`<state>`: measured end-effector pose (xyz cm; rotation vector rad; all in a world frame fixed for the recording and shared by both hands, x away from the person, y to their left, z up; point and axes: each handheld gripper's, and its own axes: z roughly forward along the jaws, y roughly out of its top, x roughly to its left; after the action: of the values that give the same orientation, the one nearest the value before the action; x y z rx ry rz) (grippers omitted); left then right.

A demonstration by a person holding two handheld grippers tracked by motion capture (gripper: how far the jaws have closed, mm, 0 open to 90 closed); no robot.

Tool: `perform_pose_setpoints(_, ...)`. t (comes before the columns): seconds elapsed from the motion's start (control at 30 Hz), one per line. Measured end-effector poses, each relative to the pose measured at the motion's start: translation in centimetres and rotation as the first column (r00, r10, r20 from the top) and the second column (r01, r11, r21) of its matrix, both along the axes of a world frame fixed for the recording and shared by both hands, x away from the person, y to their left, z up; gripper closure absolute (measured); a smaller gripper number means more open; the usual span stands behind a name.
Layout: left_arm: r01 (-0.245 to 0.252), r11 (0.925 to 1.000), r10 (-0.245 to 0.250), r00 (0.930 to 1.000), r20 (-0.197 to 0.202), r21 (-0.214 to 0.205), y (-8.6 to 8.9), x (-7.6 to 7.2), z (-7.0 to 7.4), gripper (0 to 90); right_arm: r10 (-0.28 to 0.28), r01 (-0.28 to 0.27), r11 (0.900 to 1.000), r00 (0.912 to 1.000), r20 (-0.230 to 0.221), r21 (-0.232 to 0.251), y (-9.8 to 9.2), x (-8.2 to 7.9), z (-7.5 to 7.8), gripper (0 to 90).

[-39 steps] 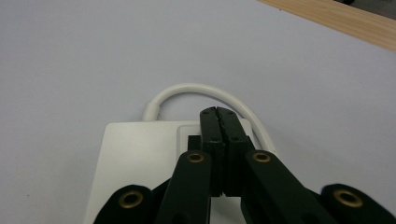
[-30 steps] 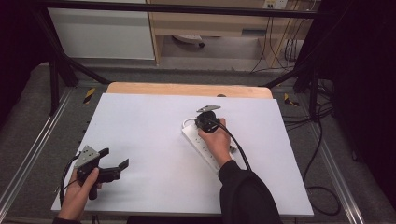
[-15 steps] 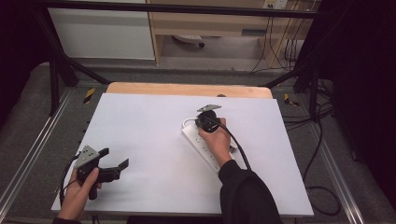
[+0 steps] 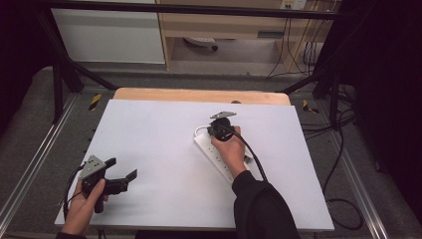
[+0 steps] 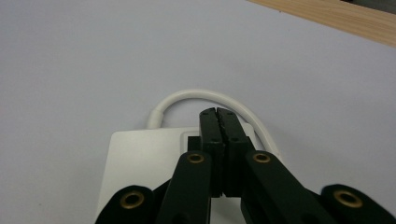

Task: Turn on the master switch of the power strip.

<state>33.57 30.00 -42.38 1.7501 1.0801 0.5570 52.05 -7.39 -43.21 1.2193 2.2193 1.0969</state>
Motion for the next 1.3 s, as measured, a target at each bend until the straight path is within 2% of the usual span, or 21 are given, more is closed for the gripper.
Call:
perform_pose_setpoints(0.47,0.0,1.0,0.0,1.0,0.001,0.001,0.0,0.0,0.0,6.4,-0.001,0.0,0.9997,0.9998,0.018,0.026,0.0,0.0,0.2,89.9)
perform_pose_setpoints(0.83,-0.001,1.0,0.001,1.0,0.001,0.002,0.0,0.0,0.0,6.4,-0.016,0.013,0.9975,0.9991,0.038,0.069,-0.3,-0.2,1.0,84.6)
perform_pose_setpoints(1.07,-0.003,1.0,0.003,1.0,-0.002,0.008,0.0,0.0,0.0,6.4,-0.026,0.021,0.9935,0.9985,0.048,0.112,-0.4,-0.3,1.5,71.3)
perform_pose_setpoints(1.3,0.001,1.0,-0.001,1.0,0.005,0.004,0.0,0.0,0.0,6.3,-0.043,0.036,0.9896,0.9981,0.045,0.139,-0.5,-0.5,2.1,49.0)
